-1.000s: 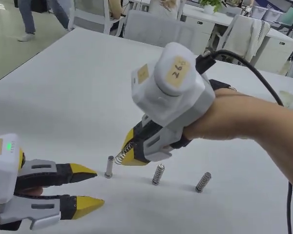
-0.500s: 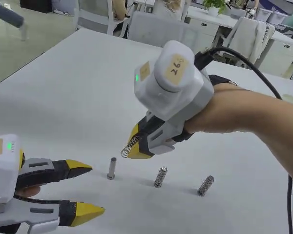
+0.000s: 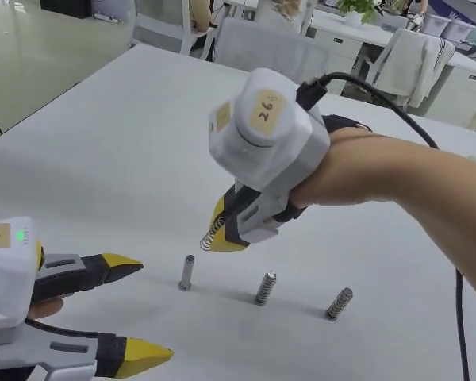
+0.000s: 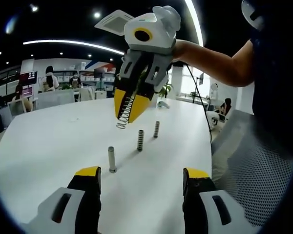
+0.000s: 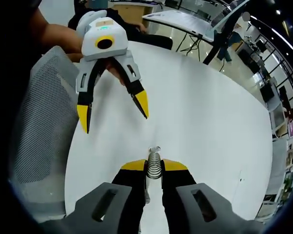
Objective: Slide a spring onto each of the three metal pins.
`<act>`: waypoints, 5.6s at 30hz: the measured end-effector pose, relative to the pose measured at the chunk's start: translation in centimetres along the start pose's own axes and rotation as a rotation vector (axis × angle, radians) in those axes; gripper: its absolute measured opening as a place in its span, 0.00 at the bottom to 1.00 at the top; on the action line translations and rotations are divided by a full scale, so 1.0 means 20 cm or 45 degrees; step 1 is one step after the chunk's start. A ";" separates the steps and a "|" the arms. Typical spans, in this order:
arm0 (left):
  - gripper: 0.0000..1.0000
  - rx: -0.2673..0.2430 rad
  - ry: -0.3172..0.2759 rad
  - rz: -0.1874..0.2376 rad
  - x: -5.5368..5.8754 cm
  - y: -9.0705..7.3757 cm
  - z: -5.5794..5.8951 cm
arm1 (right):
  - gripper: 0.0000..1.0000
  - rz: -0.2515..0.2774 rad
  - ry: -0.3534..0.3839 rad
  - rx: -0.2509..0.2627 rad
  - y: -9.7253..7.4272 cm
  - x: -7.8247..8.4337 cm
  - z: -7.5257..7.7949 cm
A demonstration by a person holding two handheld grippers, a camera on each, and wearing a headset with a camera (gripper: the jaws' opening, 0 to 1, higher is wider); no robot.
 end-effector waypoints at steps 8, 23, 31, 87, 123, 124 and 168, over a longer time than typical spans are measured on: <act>0.68 0.003 -0.007 -0.009 0.00 0.00 0.00 | 0.09 -0.050 -0.027 -0.053 0.05 0.01 0.03; 0.70 0.014 -0.011 -0.026 0.02 0.01 0.02 | 0.09 -0.103 -0.068 -0.141 0.14 -0.02 0.06; 0.71 0.012 -0.013 -0.027 0.03 0.00 0.02 | 0.09 -0.108 -0.069 -0.168 0.18 -0.03 0.06; 0.70 -0.003 -0.023 -0.044 0.04 0.01 0.01 | 0.09 -0.184 0.028 -0.239 0.46 0.06 0.03; 0.70 0.002 -0.027 -0.056 0.05 0.02 0.02 | 0.17 -0.122 0.201 -0.211 0.46 0.17 -0.03; 0.70 0.001 -0.027 -0.056 0.05 0.02 0.02 | 0.18 -0.113 0.211 -0.206 0.45 0.17 -0.03; 0.73 0.026 -0.025 -0.079 0.02 0.08 0.03 | 0.21 0.302 0.539 0.264 0.15 0.22 -0.38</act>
Point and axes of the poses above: the centre of the closed fingertips' face, and the gripper's own axes: y roughly forward along the fingers, z roughly to its right, x roughly out of its underside, the point moved 9 cm from there along -y, roughly backward along the fingers, and after that the axes turned 15 degrees about -y, right-handed, at the moved point
